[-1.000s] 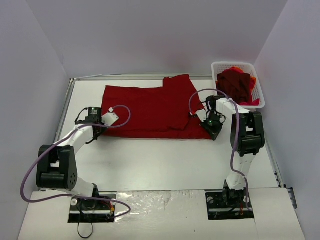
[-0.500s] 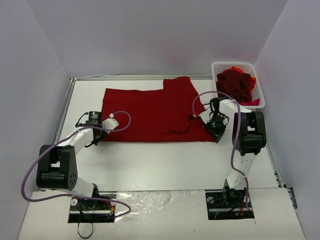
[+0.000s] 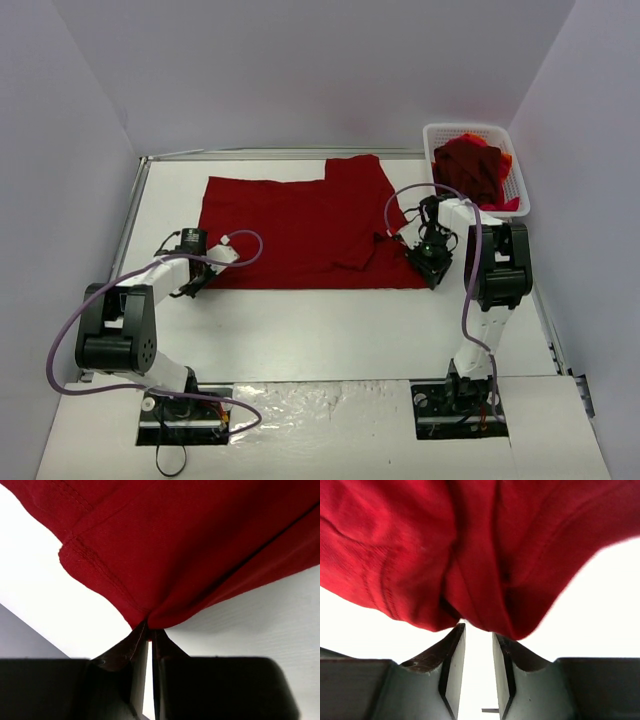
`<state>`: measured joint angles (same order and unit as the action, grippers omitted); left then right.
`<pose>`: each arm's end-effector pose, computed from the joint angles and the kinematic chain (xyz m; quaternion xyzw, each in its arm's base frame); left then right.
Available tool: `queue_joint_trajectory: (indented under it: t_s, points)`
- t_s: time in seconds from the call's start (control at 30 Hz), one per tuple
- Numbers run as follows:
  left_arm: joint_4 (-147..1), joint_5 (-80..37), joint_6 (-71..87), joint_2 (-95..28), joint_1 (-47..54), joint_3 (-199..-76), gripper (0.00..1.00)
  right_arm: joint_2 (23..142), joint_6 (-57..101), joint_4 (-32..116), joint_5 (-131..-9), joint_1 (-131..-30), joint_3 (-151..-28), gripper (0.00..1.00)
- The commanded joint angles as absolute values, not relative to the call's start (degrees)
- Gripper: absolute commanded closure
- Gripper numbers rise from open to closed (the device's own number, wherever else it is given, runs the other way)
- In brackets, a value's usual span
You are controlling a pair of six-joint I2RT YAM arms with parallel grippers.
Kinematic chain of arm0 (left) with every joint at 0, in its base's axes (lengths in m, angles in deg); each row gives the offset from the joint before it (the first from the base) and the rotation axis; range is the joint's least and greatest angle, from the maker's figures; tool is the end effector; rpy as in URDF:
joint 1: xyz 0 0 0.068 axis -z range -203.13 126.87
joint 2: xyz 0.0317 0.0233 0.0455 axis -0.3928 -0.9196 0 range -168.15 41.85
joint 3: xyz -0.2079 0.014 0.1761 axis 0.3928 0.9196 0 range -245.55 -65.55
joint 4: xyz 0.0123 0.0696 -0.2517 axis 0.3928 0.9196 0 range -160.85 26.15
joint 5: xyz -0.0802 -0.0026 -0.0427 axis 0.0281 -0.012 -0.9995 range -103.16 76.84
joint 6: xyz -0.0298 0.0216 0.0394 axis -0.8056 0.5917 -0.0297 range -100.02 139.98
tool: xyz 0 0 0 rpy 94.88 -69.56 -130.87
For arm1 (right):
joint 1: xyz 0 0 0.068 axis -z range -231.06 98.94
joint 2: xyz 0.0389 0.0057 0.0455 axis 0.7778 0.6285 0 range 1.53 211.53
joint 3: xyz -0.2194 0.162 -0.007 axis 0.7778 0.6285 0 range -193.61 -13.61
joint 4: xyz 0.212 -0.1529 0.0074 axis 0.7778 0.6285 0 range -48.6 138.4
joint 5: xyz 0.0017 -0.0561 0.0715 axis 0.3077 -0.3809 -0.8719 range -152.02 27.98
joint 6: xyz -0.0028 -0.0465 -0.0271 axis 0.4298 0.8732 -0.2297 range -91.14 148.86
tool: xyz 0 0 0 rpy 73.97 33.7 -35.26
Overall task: Fold and stack the t-shirts
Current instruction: Fold the flattened tshirt in 1/3 of the way
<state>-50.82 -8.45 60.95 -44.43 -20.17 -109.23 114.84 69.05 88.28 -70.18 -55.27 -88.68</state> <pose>0.2739 -0.0111 0.1580 0.3541 0.9039 0.1147 0.2105 0.3620 0.0316 0.1426 -0.3793 0.9216 0.0545 0.0623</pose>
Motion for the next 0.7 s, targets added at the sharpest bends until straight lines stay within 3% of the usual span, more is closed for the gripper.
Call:
queue_joint_trajectory:
  t_s: [0.0, 0.13, 0.37, 0.6, 0.67]
  points:
    - [-46.8, -6.4, 60.3, -44.0, -20.1, -111.6, 0.94, 113.2, 69.8, 94.0, -69.8, -55.8, -90.2, 0.74]
    - [-43.5, -6.9, 60.5, -41.6, -20.1, -113.8, 0.86, 110.8, 70.4, 96.4, -71.4, -56.0, -91.4, 0.69]
    - [-35.4, -8.3, 60.5, -34.7, -19.9, -119.2, 0.62, 105.9, 72.7, 103.6, -73.3, -56.3, -95.9, 0.64]
    - [-33.4, -9.9, 57.2, -30.8, -19.9, -123.7, 0.56, 102.3, 72.2, 106.6, -74.6, -58.0, -104.1, 0.62]
    - [-35.1, -10.3, 54.6, -30.8, -19.9, -124.7, 0.56, 102.4, 71.0, 104.4, -75.8, -59.0, -105.1, 0.68]
